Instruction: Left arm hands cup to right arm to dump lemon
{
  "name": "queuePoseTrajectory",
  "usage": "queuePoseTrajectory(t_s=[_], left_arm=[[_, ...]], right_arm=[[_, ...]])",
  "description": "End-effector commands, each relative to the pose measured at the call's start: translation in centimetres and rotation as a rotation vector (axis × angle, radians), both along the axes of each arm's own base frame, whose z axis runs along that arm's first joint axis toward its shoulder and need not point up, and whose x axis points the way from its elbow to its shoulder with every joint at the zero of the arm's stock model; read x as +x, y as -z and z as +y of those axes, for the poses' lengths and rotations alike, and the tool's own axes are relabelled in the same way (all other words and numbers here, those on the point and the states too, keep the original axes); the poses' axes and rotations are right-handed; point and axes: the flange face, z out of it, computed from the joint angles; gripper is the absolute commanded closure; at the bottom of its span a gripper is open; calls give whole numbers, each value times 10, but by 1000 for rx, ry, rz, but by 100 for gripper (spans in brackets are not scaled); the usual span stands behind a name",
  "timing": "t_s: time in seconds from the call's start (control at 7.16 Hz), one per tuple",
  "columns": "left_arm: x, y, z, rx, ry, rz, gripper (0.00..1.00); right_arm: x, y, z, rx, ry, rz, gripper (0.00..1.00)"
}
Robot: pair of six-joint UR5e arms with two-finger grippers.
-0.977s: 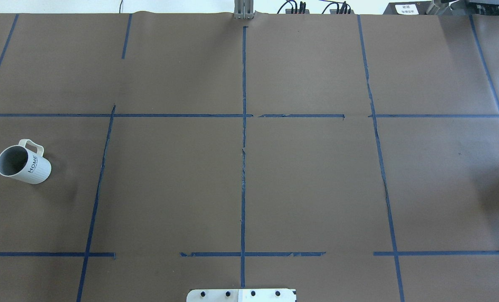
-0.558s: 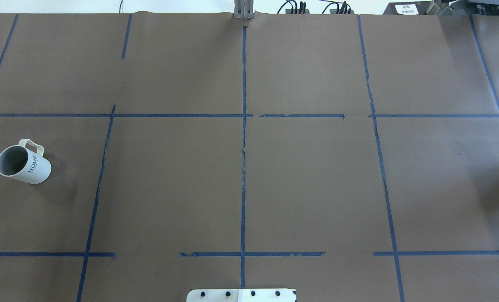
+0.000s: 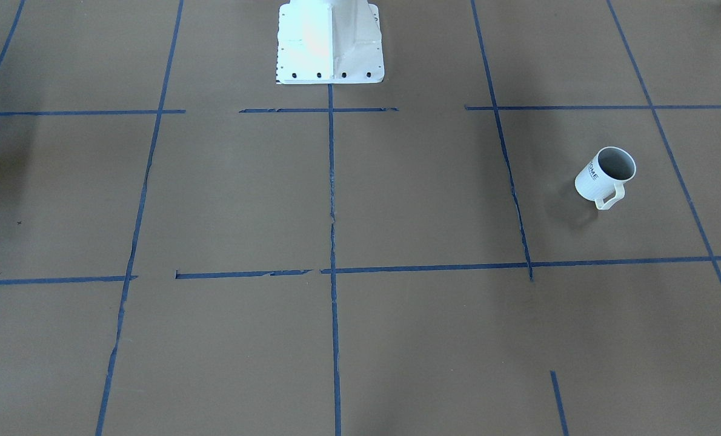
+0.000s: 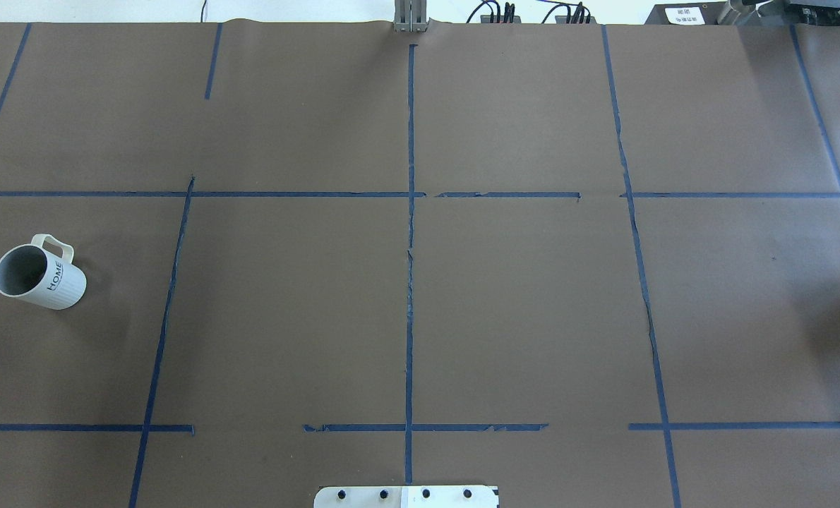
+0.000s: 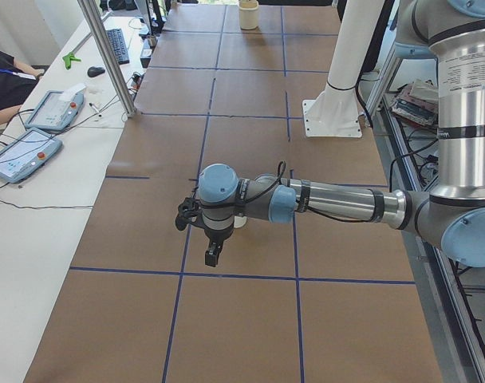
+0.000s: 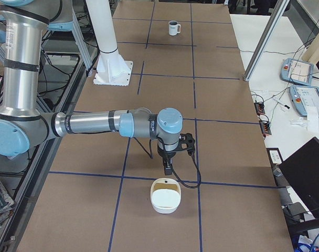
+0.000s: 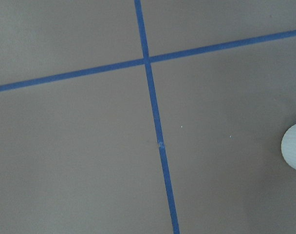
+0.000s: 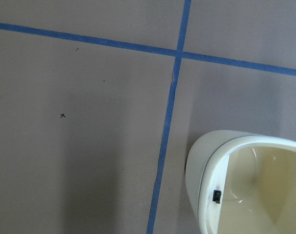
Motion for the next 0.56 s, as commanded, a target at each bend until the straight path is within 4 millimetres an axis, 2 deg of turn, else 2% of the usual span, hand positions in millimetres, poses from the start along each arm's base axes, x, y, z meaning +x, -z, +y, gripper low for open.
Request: queuePoseTrajectory(t_s=[0.0, 0.28, 0.42], left_arm=[[36, 19, -3, 19, -61, 73, 0], [96, 44, 1, -100, 23, 96, 0], [130, 44, 10, -109, 83, 76, 0]], right_arm=[[0, 1, 0, 1, 1, 0, 0], [-1, 1, 0, 2, 2, -3, 0], [-1, 2, 0, 4, 2, -3, 0]])
